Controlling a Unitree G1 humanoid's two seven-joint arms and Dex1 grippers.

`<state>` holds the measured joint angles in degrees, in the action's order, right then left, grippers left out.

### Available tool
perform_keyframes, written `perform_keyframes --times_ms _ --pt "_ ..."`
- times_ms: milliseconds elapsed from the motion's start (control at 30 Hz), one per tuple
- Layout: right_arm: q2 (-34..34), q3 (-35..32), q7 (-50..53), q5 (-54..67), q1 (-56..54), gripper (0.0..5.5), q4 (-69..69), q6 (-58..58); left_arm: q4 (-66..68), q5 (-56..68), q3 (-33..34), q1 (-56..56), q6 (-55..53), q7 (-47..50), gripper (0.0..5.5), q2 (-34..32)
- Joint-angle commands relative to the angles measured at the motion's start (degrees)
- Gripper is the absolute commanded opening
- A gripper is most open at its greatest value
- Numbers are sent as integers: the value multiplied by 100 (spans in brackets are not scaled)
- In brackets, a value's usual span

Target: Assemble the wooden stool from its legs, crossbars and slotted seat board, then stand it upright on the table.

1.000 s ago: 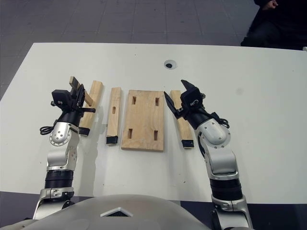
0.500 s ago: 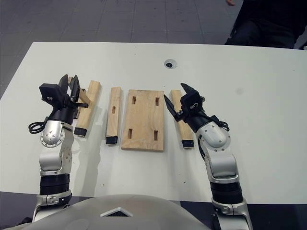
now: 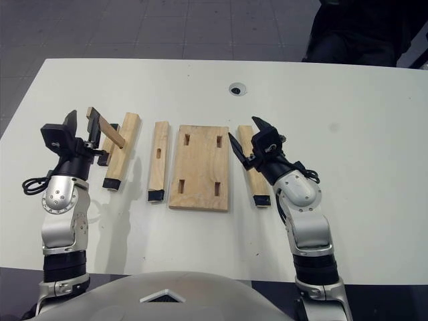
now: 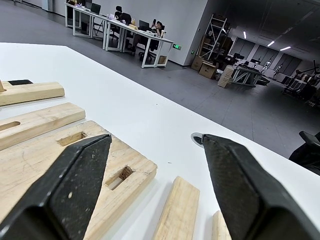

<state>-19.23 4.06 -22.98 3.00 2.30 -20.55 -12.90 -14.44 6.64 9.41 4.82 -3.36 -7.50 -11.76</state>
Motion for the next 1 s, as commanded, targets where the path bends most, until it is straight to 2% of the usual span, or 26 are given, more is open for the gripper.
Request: perform_keyframes --times_ms 33,200,367,433,600,767,1000 --pt "-38 -13 -3 8 0 334 -27 -111 -787 327 313 79 -400 -128 219 -239" --pt "-5 -16 64 -24 65 334 -48 -103 -1513 1165 830 -421 -1294 -322 219 -719" --pt "22 6 104 -33 7 334 3 -96 -1043 1925 1145 -1474 -2131 -349 143 -1077" --pt "34 10 121 -34 -17 334 11 -89 -633 1953 1074 -1849 -2336 -416 112 -1217" --pt "65 43 153 -45 -35 334 -2 -101 -29 1907 800 -2526 -3059 -140 112 -1205" --pt "81 54 168 -55 -11 334 -16 -93 283 1803 609 -3026 -3343 108 112 -1065" --pt "75 56 166 -51 24 334 -46 -80 178 1680 402 -2758 -3434 277 112 -719"
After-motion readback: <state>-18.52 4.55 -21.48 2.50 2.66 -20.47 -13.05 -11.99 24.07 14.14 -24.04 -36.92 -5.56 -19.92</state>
